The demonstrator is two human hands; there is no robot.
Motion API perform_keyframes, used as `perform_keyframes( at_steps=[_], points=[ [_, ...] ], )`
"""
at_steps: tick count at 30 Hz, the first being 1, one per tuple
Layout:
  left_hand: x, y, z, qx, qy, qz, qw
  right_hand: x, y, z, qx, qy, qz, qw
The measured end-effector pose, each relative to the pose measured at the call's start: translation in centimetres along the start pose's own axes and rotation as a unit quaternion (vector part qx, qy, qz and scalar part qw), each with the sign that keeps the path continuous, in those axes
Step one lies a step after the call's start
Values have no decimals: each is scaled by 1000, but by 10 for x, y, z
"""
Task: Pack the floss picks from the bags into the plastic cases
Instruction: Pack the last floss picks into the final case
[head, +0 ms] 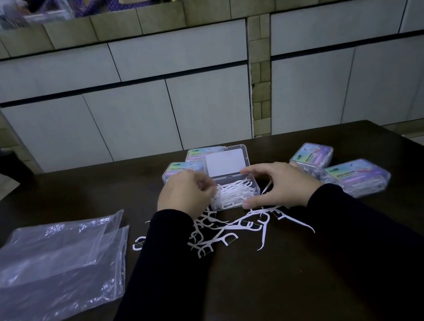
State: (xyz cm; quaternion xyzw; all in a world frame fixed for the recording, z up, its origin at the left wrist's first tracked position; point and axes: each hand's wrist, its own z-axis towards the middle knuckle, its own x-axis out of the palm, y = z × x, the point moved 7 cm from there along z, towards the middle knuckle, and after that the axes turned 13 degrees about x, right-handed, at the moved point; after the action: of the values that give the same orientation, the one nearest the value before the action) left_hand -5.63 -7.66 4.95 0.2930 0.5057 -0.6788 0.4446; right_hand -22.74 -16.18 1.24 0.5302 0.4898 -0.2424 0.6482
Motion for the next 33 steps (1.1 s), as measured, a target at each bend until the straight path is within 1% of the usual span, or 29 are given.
perform_keyframes(
  at_steps=[3,5,7,9,10,11,13,15,17,18,20,22,29,33],
  points=[
    [5,6,0,-23,5,3,1000,-2,1,0,2,-7,-11,1000],
    [11,3,1,-22,9,16,1000,0,2,0,8,-9,-22,1000],
    [9,-3,1,-8,-11,20,1000,-1,1,-1,24,-12,-33,999],
    [1,-13,0,22,-48,-1,999,-9,3,-4,25,-23,-44,998],
    [-2,-20,0,42,-53,-19,998,-16,4,-5,18,-35,-49,998],
    [-2,-26,-2,61,-41,-36,997,-25,5,-7,12,-52,-52,997],
    [4,-38,-5,79,25,-56,995,-38,1,-8,27,-62,-91,994],
    [13,-48,-9,73,102,-57,990,-39,-5,-10,71,-17,-161,984],
    [24,-57,-14,66,179,-40,981,-34,-6,-12,92,31,-217,971],
    [28,-61,-16,65,208,-23,976,-32,-6,-13,96,46,-231,967],
    [31,-60,-18,59,240,-4,969,-33,-4,-15,93,47,-235,966],
    [31,-55,-19,48,250,-18,967,-36,0,-18,88,41,-223,970],
    [20,-33,-17,13,229,-43,972,-38,2,-34,122,91,-184,971],
    [17,-25,-19,-7,235,-30,972,-33,-5,-43,160,152,-172,960]
  ],
)
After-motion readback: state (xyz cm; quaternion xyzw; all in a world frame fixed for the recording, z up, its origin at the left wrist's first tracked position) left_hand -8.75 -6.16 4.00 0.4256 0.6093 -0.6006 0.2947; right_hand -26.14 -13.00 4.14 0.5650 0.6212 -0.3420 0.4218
